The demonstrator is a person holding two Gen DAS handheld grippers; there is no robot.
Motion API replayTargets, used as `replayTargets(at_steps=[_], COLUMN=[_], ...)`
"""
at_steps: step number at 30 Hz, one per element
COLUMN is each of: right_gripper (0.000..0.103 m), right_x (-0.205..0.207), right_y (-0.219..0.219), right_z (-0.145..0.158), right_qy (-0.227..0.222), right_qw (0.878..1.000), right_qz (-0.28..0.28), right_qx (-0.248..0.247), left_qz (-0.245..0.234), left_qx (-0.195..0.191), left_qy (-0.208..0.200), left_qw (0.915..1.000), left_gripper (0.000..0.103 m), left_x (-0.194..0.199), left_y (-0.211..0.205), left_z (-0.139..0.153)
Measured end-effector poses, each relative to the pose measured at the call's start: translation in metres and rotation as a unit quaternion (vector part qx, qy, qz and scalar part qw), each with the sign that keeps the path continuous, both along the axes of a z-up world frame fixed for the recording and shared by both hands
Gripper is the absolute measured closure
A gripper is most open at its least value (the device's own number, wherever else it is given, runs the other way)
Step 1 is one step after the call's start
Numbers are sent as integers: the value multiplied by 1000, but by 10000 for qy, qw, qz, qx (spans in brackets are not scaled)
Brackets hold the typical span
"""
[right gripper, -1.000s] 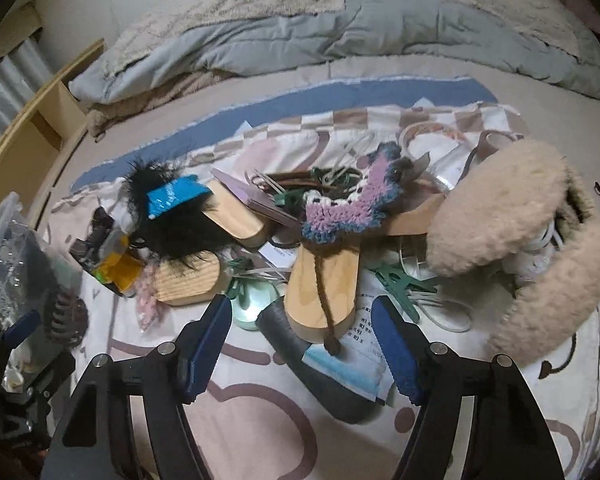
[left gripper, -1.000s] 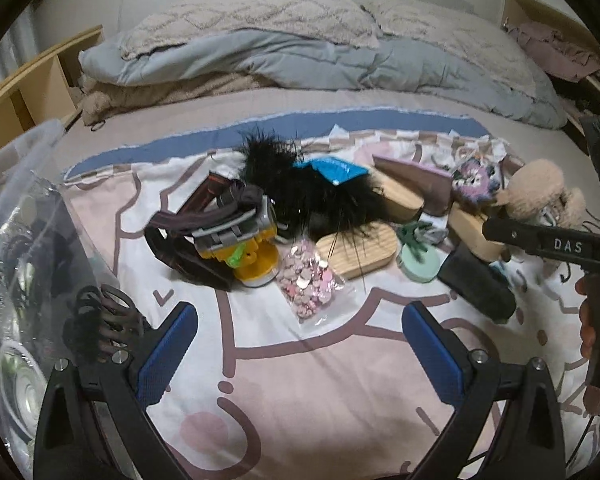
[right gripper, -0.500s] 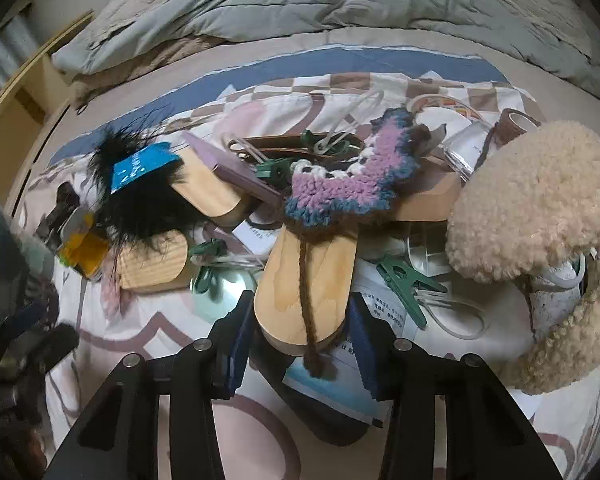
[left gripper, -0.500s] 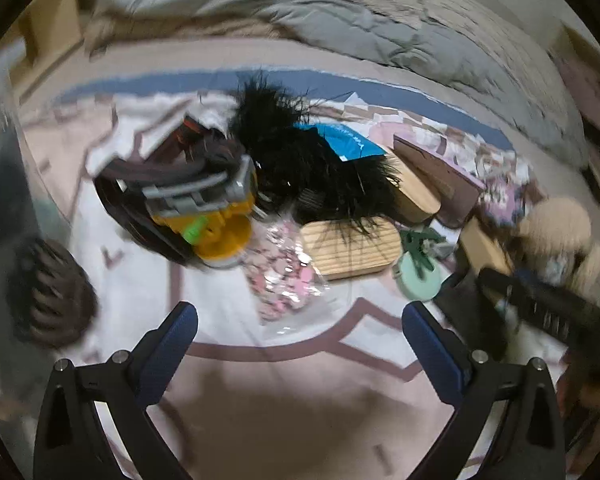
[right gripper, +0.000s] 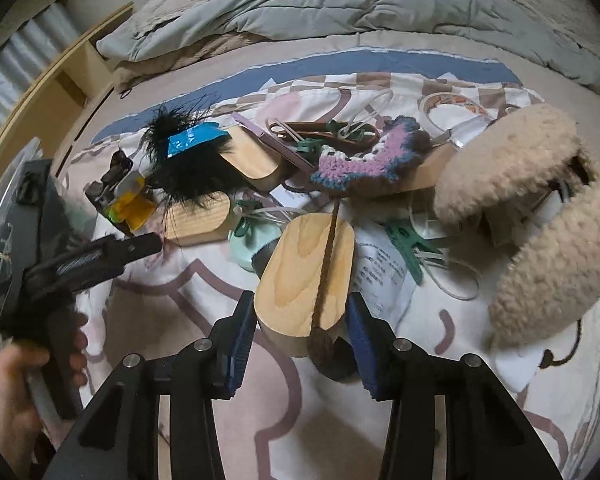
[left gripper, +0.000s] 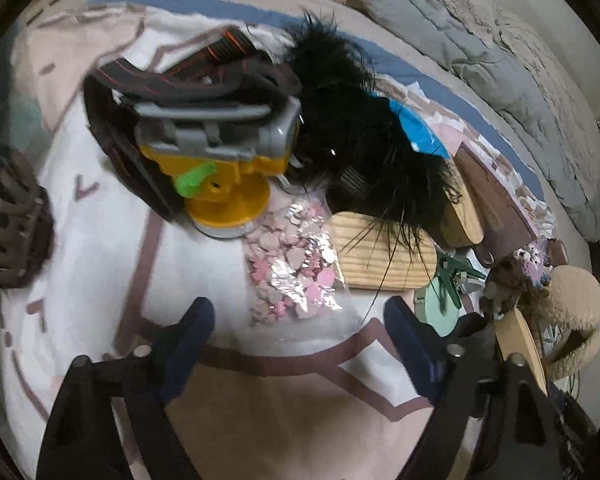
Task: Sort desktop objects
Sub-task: 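Reach the right gripper to the wooden oval sandal sole and grasp it, then grasp the clear bag of pink pieces with the left gripper while the right lifts the wooden sole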
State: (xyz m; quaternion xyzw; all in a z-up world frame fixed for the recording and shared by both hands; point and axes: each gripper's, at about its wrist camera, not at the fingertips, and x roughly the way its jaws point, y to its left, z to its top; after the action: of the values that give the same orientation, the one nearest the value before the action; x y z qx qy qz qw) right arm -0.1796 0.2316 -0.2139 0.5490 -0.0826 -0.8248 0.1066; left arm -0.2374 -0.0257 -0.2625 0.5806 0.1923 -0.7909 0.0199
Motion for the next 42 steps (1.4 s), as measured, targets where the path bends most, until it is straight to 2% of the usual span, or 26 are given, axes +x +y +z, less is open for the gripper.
replayTargets(at_steps=[1,4,6,8,9,10,12,17,23,29,38,42], right_gripper=[57,57,57,57,57,57,57,57,57,58,58,58], right_x=[2,6,9,11,11,12,12,20,38,62,102,118], right_y=[2,3,2,2,3,4,5,6,2,3,5,3], right_z=[1,3,3,3,4,4,5,9,11,10,-3,-10], right_qy=[0,14,28,26,21,17,21,28,-41,-142,-458,-670], right_qw=[10000,10000,9999,9999,9998,9998,9998,9996,9987,9970,9902,9835], right_qz=[2,61,131,168,173,181,189,263,471,735,1311,1671], right_qx=[-46,-43,2,11,-3,-28,-49,-63,-174,-186,-157,160], left_qz=[-3,-62,-171,-274,-308,-339,-468,-811,-1400,-1975,-2572,-2701], left_qx=[10,-212,-332,-265,-286,-353,-331,-348,-418,-508,-652,-764], left_qy=[-42,-80,-77,-40,-46,-64,-71,-103,-215,-351,-527,-496], left_qw=[10000,9997,9993,9993,9991,9988,9983,9961,9890,9784,9627,9585], left_gripper=[19,32,44,54,66,72,79,82,82,82,82,81], left_x=[-2,-6,-8,-7,-6,-6,-3,8,38,81,120,130], left_y=[1,4,3,0,-1,-2,-8,-16,-25,-36,-50,-54], left_z=[-3,-8,-9,-9,-9,-9,-8,-4,1,7,6,6])
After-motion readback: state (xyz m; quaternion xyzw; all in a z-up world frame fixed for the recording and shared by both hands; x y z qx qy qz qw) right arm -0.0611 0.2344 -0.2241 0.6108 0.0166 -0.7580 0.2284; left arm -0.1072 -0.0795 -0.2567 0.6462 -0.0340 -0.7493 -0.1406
